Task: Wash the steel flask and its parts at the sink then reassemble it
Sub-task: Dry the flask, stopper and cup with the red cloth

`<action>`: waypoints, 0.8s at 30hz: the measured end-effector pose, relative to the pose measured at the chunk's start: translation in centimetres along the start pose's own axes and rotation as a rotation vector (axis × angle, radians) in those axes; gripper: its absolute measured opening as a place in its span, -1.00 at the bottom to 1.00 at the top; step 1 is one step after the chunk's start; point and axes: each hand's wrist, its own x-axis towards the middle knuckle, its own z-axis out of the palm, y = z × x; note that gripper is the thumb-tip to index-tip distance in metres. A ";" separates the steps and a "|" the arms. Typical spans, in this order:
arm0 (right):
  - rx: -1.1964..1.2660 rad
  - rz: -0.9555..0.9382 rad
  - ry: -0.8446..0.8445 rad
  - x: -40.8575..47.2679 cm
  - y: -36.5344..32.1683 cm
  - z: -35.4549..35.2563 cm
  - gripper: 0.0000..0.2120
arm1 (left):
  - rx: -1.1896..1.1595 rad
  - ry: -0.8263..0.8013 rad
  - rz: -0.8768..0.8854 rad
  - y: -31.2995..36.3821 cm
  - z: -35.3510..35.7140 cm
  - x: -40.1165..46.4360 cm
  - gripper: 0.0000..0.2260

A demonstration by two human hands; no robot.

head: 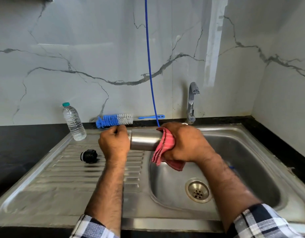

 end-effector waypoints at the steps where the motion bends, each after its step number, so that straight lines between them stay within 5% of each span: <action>1: 0.139 0.026 -0.044 -0.3 1.1 -0.7 -0.20 | -0.028 -0.001 -0.055 -0.1 -0.3 0.4 -0.66; 5: 0.791 0.101 -0.072 -0.8 3.9 -0.7 -0.31 | -0.173 0.004 -0.243 -0.4 -0.2 0.4 -0.74; 8: 1.461 0.206 0.206 -0.6 2.8 0.8 -0.50 | -0.237 0.028 -0.334 0.0 0.5 -0.5 -0.75; 11: 1.916 0.325 0.474 0.5 1.7 1.5 -0.48 | -0.292 0.030 -0.375 0.9 1.4 -2.4 -0.75; 14: 2.002 0.419 0.699 1.4 0.8 1.9 -0.35 | -0.293 0.038 -0.323 1.2 2.8 -4.2 -0.72; 17: 1.998 0.537 0.849 1.5 0.7 2.6 -0.47 | -0.203 0.010 -0.269 0.4 4.2 -5.1 -0.71; 24: 1.910 0.642 0.565 0.8 -4.3 5.9 -0.42 | -0.191 -0.050 -0.258 0.5 6.0 -6.2 -0.71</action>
